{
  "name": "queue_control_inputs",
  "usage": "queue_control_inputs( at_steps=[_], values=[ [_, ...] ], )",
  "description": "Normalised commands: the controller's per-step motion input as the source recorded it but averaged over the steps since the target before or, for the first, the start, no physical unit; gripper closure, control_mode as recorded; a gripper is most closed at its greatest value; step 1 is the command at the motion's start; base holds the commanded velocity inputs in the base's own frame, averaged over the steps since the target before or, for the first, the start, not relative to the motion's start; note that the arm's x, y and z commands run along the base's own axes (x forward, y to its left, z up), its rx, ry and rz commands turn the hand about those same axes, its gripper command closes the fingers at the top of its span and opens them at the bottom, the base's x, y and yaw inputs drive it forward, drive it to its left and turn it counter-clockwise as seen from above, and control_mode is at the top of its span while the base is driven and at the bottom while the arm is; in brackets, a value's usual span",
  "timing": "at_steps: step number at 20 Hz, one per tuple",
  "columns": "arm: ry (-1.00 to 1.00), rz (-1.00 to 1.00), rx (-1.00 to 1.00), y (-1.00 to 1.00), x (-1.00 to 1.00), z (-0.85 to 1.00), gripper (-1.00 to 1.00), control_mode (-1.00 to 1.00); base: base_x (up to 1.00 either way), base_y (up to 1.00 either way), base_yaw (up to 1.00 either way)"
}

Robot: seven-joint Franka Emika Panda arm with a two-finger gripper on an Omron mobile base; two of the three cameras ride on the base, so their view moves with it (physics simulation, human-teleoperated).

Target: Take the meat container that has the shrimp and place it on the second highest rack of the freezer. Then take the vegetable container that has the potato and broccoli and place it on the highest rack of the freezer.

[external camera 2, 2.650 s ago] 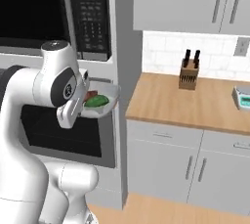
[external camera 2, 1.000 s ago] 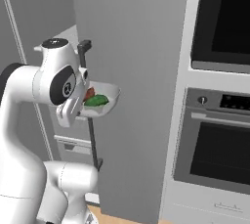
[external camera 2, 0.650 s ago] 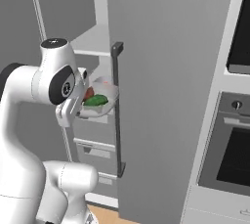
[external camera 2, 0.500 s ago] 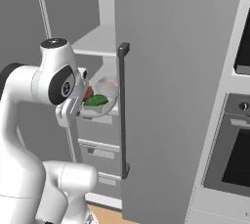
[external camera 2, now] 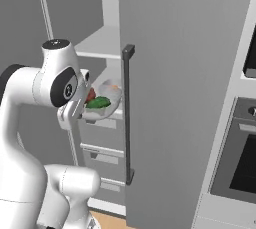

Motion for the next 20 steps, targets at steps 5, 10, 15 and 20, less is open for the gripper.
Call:
queue_control_inputs(
  at_steps=[5,10,15,20],
  values=[
    [0.0,0.0,0.0,0.0,0.0,0.0,1.0,1.0,0.03,0.29,0.03],
    [0.0,0.0,0.0,0.0,0.0,0.0,1.0,1.0,-0.52,0.0,0.01],
    [0.0,0.0,0.0,0.0,0.0,0.0,1.0,1.0,-0.12,-0.08,0.01],
    [0.0,0.0,0.0,0.0,0.0,0.0,1.0,1.0,0.49,-0.08,0.06]
  ],
)
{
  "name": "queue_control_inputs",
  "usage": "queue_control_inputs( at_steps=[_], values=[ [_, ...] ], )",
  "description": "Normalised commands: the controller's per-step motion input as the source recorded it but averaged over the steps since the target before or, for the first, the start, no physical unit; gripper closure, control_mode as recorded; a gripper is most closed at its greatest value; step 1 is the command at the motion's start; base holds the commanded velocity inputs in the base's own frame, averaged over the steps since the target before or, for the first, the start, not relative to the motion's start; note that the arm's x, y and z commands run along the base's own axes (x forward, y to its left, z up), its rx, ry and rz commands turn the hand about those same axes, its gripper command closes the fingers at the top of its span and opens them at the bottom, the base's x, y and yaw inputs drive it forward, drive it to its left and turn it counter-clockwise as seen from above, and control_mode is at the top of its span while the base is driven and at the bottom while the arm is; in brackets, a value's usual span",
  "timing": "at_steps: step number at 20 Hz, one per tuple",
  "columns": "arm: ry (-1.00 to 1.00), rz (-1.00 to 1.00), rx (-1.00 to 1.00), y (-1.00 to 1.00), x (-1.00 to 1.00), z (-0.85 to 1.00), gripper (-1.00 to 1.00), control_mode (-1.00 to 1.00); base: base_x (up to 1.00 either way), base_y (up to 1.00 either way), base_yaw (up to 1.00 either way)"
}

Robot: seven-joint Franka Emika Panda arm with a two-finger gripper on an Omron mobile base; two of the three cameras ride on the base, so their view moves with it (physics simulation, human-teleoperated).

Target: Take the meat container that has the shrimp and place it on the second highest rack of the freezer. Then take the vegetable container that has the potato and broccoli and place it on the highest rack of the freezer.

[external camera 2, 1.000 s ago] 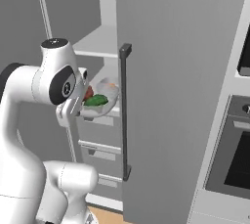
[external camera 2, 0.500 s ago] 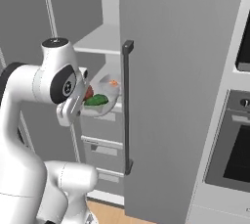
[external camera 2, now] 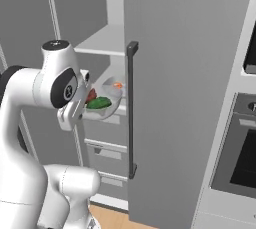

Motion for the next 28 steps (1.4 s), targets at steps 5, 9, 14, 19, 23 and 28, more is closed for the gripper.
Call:
queue_control_inputs(
  at_steps=[5,9,14,19,23,28],
  values=[
    [0.0,0.0,0.0,0.0,0.0,0.0,1.0,1.0,0.3,-0.2,0.07],
    [0.0,0.0,0.0,0.0,0.0,0.0,1.0,1.0,-0.06,-0.14,0.0],
    [0.0,0.0,0.0,0.0,0.0,0.0,1.0,1.0,-0.1,-0.17,0.0],
    [0.0,0.0,0.0,0.0,0.0,0.0,1.0,1.0,-0.31,-0.26,0.0],
    [0.0,0.0,0.0,0.0,0.0,0.0,1.0,1.0,0.23,-0.11,0.0],
    [0.0,0.0,0.0,0.0,0.0,0.0,1.0,1.0,0.54,-0.08,0.0]
  ],
)
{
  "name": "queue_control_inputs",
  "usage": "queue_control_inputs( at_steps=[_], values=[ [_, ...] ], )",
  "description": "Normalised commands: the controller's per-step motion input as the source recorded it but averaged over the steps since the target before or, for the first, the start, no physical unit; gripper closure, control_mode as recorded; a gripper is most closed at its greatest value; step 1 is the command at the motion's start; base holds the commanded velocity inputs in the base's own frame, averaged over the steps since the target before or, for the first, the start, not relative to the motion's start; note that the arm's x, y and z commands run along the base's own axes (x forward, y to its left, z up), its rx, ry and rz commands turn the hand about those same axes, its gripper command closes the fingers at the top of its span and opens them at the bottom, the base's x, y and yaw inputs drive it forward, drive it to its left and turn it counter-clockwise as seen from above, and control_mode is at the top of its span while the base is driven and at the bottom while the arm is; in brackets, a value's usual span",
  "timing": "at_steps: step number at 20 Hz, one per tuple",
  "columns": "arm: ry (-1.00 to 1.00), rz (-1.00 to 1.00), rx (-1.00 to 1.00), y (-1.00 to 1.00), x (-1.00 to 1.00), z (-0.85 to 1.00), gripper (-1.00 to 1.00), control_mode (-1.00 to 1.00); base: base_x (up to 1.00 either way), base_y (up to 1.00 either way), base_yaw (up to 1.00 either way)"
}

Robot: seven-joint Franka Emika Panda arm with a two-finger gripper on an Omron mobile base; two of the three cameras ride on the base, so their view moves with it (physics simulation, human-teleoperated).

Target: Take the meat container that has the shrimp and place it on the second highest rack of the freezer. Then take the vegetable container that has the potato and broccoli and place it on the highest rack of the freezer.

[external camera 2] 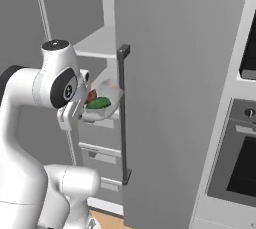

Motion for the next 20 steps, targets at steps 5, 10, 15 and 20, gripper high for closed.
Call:
queue_control_inputs(
  at_steps=[5,10,15,20],
  values=[
    [0.0,0.0,0.0,0.0,0.0,0.0,1.0,1.0,0.5,-0.19,0.0],
    [0.0,0.0,0.0,0.0,0.0,0.0,1.0,1.0,0.06,0.29,0.0],
    [0.0,0.0,0.0,0.0,0.0,0.0,1.0,1.0,0.0,0.64,0.0],
    [0.0,0.0,0.0,0.0,0.0,0.0,1.0,1.0,0.01,0.44,0.0]
  ],
)
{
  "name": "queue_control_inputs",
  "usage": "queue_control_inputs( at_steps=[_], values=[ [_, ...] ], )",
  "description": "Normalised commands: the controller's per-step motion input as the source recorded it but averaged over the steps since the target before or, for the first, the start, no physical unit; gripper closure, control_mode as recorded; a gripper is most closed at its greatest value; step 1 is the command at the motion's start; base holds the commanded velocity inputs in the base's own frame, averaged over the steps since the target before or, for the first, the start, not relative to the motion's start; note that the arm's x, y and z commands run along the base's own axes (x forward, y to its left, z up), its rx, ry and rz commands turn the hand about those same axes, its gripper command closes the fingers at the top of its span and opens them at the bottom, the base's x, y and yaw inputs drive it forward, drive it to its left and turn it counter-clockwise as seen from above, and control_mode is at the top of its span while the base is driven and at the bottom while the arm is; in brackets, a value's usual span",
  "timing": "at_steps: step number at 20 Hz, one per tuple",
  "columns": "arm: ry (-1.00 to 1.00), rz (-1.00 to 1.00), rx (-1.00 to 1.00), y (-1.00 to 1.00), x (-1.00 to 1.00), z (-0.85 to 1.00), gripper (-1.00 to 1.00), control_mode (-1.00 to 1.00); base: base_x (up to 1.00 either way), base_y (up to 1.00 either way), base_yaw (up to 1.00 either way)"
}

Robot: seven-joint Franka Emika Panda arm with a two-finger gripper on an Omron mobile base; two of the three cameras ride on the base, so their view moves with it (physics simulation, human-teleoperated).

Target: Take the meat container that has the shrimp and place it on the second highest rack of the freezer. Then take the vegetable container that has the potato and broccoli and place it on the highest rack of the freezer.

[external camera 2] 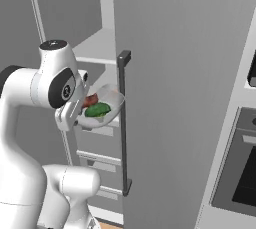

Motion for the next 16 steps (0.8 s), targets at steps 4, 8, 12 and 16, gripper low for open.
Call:
queue_control_inputs(
  at_steps=[4,8,12,16],
  values=[
    [0.0,0.0,0.0,0.0,0.0,0.0,1.0,1.0,0.0,0.13,0.0],
    [-0.02,0.0,0.0,0.03,-0.02,0.0,1.0,-1.0,0.0,0.0,0.0],
    [-0.22,0.0,-0.05,0.59,-0.22,0.34,1.0,-1.0,0.0,0.0,0.0],
    [-0.25,0.03,0.0,0.31,0.0,0.39,1.0,-1.0,0.0,0.0,0.0]
  ],
)
